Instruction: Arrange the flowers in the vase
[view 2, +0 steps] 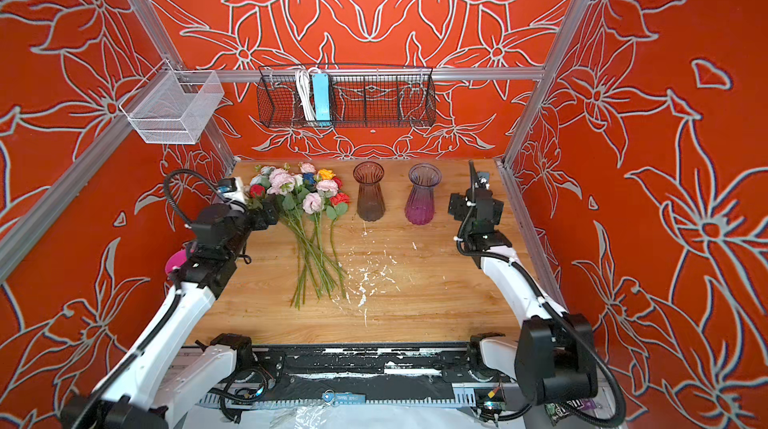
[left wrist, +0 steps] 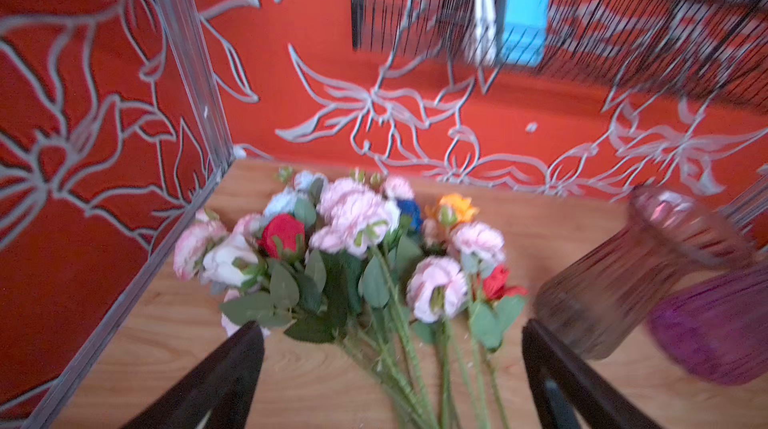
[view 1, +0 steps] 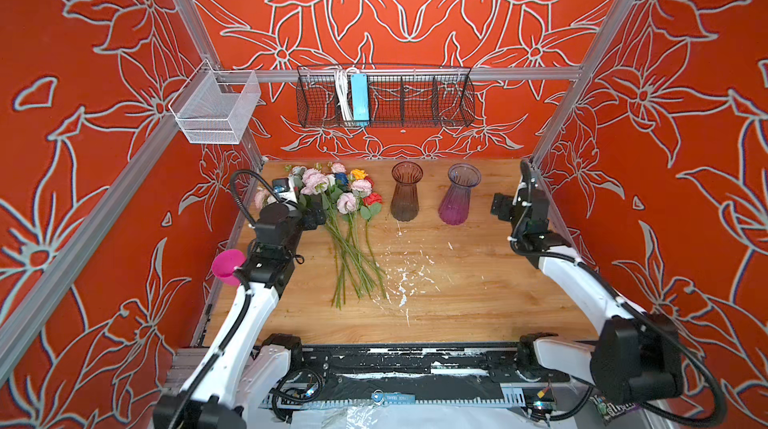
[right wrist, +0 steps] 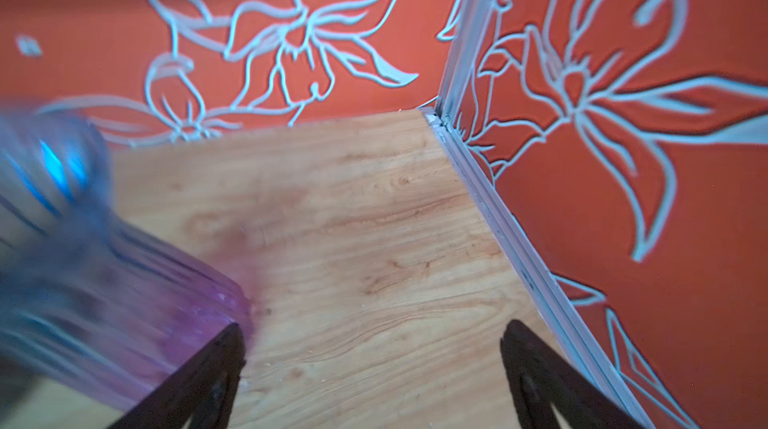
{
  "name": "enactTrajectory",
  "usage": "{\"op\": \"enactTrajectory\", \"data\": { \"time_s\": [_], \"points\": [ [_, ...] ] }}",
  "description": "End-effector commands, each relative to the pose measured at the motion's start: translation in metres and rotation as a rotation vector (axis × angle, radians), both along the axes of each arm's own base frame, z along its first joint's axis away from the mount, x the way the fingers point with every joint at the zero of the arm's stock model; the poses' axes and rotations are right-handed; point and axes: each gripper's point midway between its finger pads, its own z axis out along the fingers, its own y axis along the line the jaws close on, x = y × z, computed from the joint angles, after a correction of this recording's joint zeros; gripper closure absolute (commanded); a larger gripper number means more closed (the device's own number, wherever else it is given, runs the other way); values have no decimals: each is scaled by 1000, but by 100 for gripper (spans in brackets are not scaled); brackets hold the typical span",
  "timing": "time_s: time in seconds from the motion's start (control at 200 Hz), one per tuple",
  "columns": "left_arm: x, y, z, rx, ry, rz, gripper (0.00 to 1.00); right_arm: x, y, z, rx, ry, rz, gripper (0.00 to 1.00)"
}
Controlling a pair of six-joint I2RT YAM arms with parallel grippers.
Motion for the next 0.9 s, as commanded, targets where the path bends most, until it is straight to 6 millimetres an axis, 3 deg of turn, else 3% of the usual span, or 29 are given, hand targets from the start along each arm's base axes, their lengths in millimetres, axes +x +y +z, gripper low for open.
{"op": "enactTrajectory", "data": {
  "time_s": [0.0, 0.03, 0.06, 0.145, 0.175, 0.24, 0.3, 0.445, 0.53, 0.686, 0.891],
  "points": [
    [-34, 2, -21, -346, 160, 92, 3, -37, 9, -13, 235, 157, -56, 3],
    [-35, -10, -6, -324, 110, -4, 3, -41, 7, -7, 333, 124, -102, 2],
    [-36, -12, 5, -351, 40, -29, 3, -37, 20, 4, 386, 96, -13, 3],
    [-32, -6, 18, -473, -119, -28, 3, -28, 37, 32, 416, 110, 87, 20],
    [-27, -11, 22, -476, -114, -71, 0, -26, 37, 38, 408, 151, 85, 21],
    [-12, -13, 30, -501, -61, -67, 9, -11, 42, 48, 396, 221, 104, 22],
    [9, -14, 30, -505, 21, -56, 14, 7, 60, 57, 411, 318, 195, 20],
    [67, -22, 8, -503, 266, -43, 24, 50, 73, 46, 427, 479, 224, 21],
    [86, -36, -11, -487, 373, -112, 26, 55, 75, 32, 418, 565, 226, 27],
    [90, -53, -51, -540, 481, -171, 29, 60, 82, 16, 433, 608, 248, 31],
    [84, -62, -50, -555, 492, -222, 29, 61, 89, -6, 424, 646, 241, 40]
  ]
}}
